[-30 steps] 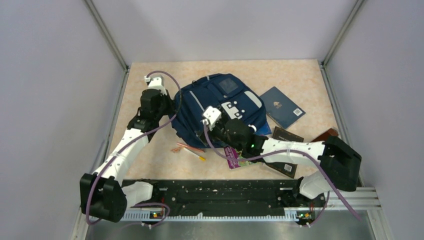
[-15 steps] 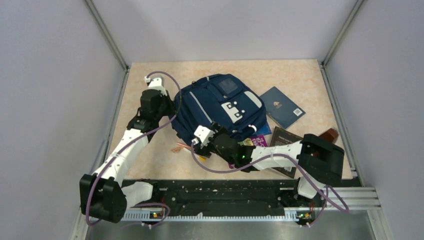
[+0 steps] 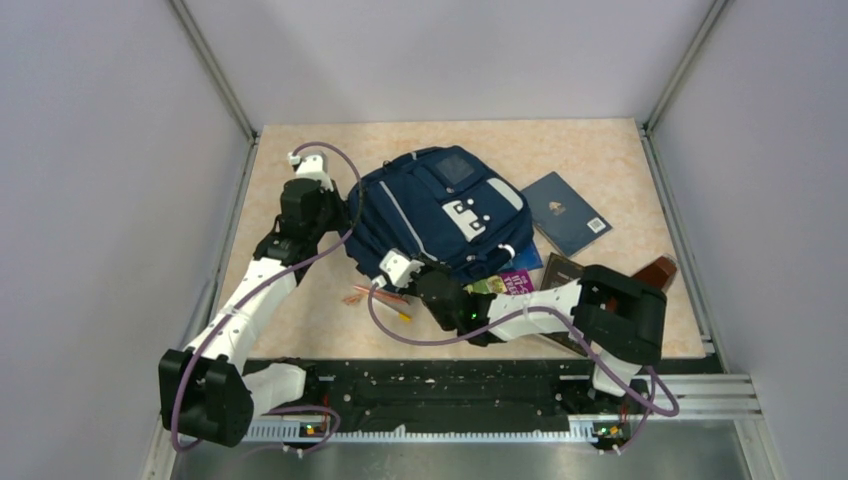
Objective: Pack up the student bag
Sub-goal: Unzip the student bag at the center of the board.
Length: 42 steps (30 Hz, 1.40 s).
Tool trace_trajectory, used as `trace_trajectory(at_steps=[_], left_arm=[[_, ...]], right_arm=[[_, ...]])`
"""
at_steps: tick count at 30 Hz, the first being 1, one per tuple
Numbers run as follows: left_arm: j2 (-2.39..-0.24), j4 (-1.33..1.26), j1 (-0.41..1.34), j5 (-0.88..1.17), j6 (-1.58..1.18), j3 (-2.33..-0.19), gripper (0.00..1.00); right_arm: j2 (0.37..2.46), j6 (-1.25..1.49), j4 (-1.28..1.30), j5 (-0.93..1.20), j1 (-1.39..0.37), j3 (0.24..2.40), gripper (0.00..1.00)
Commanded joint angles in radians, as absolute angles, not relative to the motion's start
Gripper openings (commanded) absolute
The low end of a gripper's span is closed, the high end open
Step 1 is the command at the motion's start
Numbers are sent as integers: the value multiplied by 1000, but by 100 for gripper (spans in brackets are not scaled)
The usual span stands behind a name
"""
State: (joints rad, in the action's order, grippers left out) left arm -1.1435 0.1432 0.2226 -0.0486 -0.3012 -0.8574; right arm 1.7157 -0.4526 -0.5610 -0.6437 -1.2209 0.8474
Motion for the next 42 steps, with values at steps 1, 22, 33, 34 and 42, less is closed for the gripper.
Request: trace_trajectory(at_steps=[1,22,33,34,42], left_arm=[[-1091,58,224,-85,-289,-894,0],[-1107,225,177,119,-186,-1073,0],[-1123,369,173,179,146,-1134,0],[-1128,370,173,146,173,-1141,0],[-1142,223,173,106,320,-1062,0]], right_arm=[[1629,-536,-662,-791,-1211,905,8],[1027,-469,-415,-23,-842,870,0],[927,-568,-129,175,-805,967,0],[915,-572,-137,170,-804,962,0],[885,-536,-169,252,-804,946,0]])
